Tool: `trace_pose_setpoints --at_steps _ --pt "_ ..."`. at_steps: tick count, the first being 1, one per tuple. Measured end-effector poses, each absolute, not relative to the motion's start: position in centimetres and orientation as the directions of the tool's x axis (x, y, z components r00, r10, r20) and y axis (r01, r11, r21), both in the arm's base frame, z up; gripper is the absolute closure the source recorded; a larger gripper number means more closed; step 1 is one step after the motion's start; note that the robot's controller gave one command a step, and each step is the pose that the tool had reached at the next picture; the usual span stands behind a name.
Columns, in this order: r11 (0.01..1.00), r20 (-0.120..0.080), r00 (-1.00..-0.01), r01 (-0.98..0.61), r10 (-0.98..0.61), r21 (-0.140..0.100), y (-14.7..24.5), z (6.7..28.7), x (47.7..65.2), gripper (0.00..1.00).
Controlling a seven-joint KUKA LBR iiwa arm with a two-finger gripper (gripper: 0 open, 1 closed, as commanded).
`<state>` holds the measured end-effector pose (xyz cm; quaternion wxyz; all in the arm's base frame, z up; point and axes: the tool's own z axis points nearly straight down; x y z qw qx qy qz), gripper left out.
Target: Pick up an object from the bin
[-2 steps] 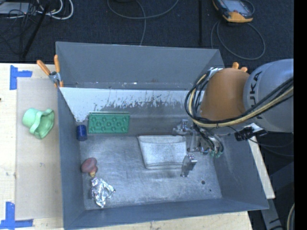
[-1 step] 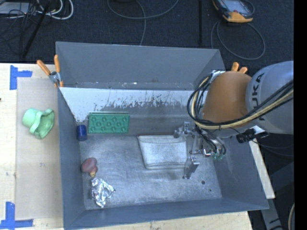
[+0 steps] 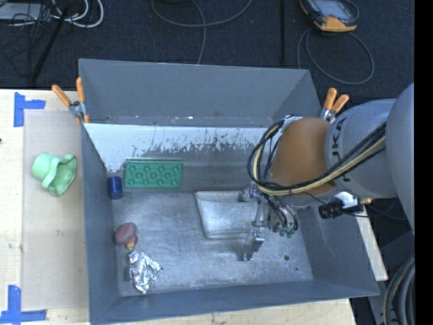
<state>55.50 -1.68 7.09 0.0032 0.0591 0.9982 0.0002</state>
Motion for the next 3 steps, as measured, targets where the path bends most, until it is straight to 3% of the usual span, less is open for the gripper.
trace_pose_setpoints --at_steps 1,2,3 --pt "0.993 -0.003 -0.993 0.116 0.116 0.0 -1.7 7.2 55.6 0.0" --pt "0.994 -0.013 -0.993 0.113 0.113 0.0 -1.7 7.6 56.0 1.0" --pt "0.994 -0.007 -0.994 0.109 0.109 0.001 -1.7 18.7 56.1 1.0"
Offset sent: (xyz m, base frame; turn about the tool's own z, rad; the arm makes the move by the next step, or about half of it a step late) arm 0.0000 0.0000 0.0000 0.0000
